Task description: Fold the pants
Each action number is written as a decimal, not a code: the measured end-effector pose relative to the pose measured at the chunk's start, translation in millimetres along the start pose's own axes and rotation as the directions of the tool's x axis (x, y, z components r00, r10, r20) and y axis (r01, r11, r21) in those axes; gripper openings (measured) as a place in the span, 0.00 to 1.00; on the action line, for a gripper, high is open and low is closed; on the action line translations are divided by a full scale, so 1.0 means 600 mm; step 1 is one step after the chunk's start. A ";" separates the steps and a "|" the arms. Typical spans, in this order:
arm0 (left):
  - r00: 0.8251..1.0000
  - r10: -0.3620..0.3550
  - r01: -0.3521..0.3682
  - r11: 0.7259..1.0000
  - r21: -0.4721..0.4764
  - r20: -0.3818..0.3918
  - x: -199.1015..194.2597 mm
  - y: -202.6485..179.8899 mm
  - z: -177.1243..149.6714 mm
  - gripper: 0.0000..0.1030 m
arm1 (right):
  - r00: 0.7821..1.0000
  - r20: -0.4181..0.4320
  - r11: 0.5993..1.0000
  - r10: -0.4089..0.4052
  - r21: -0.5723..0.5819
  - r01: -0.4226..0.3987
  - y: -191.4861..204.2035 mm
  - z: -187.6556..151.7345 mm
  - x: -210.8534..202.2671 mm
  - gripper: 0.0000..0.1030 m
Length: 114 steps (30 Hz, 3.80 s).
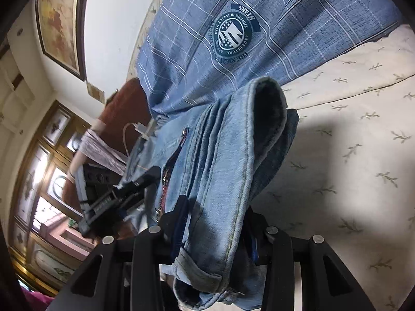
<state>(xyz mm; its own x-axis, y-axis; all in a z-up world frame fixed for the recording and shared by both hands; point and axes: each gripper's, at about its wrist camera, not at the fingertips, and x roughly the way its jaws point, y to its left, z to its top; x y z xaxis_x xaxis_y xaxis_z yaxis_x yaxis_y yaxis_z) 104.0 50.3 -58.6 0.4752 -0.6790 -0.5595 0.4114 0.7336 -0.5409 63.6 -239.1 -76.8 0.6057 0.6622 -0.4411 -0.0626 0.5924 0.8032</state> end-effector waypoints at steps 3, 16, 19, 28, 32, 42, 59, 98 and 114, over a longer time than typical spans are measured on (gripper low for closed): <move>1.000 0.016 -0.016 1.000 -0.013 0.007 -0.003 0.010 0.004 0.33 | 1.000 -0.004 1.000 0.007 -0.002 -0.007 0.008 0.001 0.012 0.41; 0.991 0.120 -0.122 0.992 -0.022 -0.060 0.041 0.046 0.002 0.33 | 0.996 -0.060 0.997 -0.064 0.042 0.067 -0.015 0.003 0.064 0.41; 0.988 0.137 -0.139 0.990 -0.022 -0.068 0.048 0.052 0.000 0.33 | 0.995 -0.065 0.995 -0.079 0.049 0.082 -0.021 0.004 0.071 0.41; 0.966 0.242 -0.240 0.970 0.028 -0.096 0.071 0.057 -0.007 0.41 | 0.987 -0.084 0.989 -0.138 0.034 0.141 -0.033 0.003 0.082 0.41; 0.956 0.277 -0.273 0.961 0.052 -0.095 0.075 0.055 -0.009 0.44 | 0.984 -0.087 0.987 -0.152 0.029 0.155 -0.035 0.001 0.082 0.41; 0.939 0.333 -0.324 0.941 0.101 -0.084 0.079 0.048 -0.012 0.46 | 0.980 -0.085 0.983 -0.181 0.006 0.183 -0.029 -0.002 0.087 0.42; 0.916 0.397 -0.384 0.909 0.165 -0.053 0.082 0.032 -0.019 0.48 | 0.973 -0.092 0.977 -0.213 -0.002 0.213 -0.031 -0.005 0.098 0.45; 0.772 0.632 -0.627 0.736 0.255 0.071 0.070 -0.006 -0.053 0.82 | 0.925 -0.020 0.916 -0.380 -0.151 0.373 0.012 -0.028 0.040 0.61; 0.750 0.639 -0.661 0.726 0.189 0.171 -0.038 -0.080 -0.120 0.83 | 0.893 0.104 0.835 -0.439 -0.321 0.448 0.090 -0.074 0.011 0.64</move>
<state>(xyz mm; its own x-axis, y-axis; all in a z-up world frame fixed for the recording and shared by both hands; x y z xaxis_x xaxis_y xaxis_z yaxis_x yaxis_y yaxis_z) 17.6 28.2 -65.0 0.7523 -0.0362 -0.6578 0.1313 0.9867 0.0959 29.0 -182.5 -54.0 0.6507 0.2835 -0.7044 -0.0359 0.9381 0.3445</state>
